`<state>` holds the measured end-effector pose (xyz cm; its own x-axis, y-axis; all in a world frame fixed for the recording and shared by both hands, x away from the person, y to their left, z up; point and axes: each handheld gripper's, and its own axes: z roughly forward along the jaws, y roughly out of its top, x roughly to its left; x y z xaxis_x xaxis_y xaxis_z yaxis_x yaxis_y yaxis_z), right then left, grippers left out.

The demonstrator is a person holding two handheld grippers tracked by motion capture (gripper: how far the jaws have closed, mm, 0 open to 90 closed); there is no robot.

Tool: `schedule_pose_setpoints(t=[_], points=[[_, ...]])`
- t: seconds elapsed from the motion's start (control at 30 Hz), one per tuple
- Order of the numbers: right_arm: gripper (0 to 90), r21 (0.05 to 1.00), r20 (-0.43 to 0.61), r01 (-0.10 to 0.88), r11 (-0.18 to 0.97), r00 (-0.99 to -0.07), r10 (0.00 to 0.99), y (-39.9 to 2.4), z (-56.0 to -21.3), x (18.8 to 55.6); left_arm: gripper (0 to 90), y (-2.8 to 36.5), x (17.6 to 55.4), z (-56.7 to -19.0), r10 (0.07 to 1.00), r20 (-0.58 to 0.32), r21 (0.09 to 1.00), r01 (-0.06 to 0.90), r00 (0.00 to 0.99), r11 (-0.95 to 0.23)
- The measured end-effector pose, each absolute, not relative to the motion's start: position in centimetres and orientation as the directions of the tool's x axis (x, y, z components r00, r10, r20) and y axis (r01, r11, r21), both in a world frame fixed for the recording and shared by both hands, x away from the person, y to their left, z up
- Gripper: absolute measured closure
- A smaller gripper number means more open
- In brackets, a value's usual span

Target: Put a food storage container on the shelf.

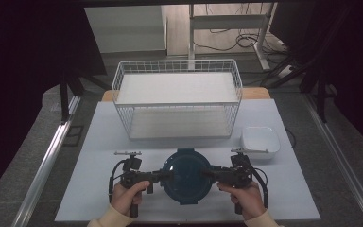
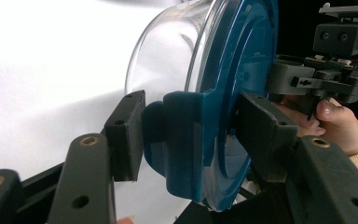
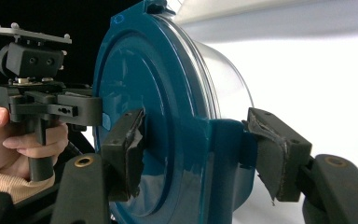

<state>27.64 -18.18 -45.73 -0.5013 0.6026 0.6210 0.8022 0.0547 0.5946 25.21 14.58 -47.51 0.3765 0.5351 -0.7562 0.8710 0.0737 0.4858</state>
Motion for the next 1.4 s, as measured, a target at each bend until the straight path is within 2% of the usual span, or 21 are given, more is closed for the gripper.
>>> schedule_pose_setpoints(t=[0.67, 1.4], points=[[39.2, 0.644, 0.588, 0.762, 0.060, -0.545, 0.598, -16.9, -40.2, 31.8, 44.3, 15.9, 29.5, -42.2, 0.534, -0.732, 0.535, 0.842, 0.424, 0.065], [39.5, 0.652, 0.588, 0.756, 0.062, -0.555, 0.589, -15.9, -35.6, 34.9, 44.2, 16.9, 32.2, -37.2, 0.550, -0.704, 0.570, 0.819, 0.449, 0.061]])
